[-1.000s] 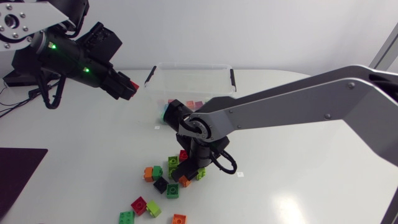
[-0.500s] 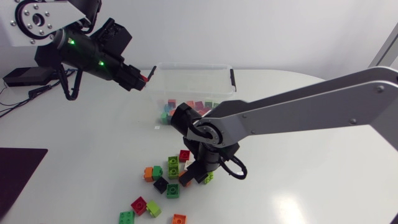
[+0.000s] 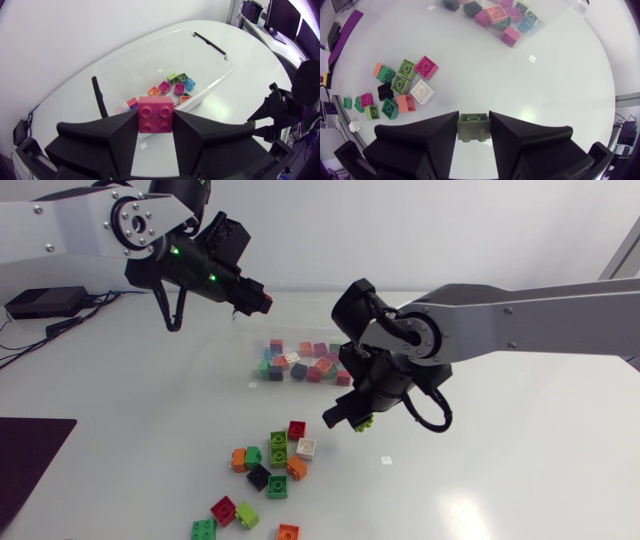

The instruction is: Place the duplo bricks in the container

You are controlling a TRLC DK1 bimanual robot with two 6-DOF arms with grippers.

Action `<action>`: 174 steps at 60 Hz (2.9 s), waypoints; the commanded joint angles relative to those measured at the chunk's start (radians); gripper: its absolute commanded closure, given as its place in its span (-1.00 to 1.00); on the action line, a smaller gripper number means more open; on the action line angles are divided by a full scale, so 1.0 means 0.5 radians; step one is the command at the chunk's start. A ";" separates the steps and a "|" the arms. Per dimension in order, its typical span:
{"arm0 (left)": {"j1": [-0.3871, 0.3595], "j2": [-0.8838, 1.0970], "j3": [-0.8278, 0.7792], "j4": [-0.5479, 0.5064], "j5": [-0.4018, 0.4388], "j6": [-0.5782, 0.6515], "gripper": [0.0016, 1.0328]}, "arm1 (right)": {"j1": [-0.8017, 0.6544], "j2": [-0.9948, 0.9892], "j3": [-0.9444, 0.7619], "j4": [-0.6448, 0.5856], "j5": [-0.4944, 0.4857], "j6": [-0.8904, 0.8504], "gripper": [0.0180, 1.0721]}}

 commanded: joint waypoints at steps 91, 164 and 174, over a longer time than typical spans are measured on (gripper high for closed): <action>-0.053 -0.852 -1.421 0.015 0.012 0.908 -0.86 | -0.389 0.567 1.086 0.553 -0.003 -0.054 -0.14; -0.099 -0.192 -1.304 0.036 0.110 1.577 -0.77 | -0.340 -0.608 -0.322 0.728 -0.233 -0.290 -0.83; -0.127 -0.158 -1.304 0.036 0.144 1.568 -0.62 | -0.220 -0.672 -0.537 0.805 -0.254 -0.333 -0.83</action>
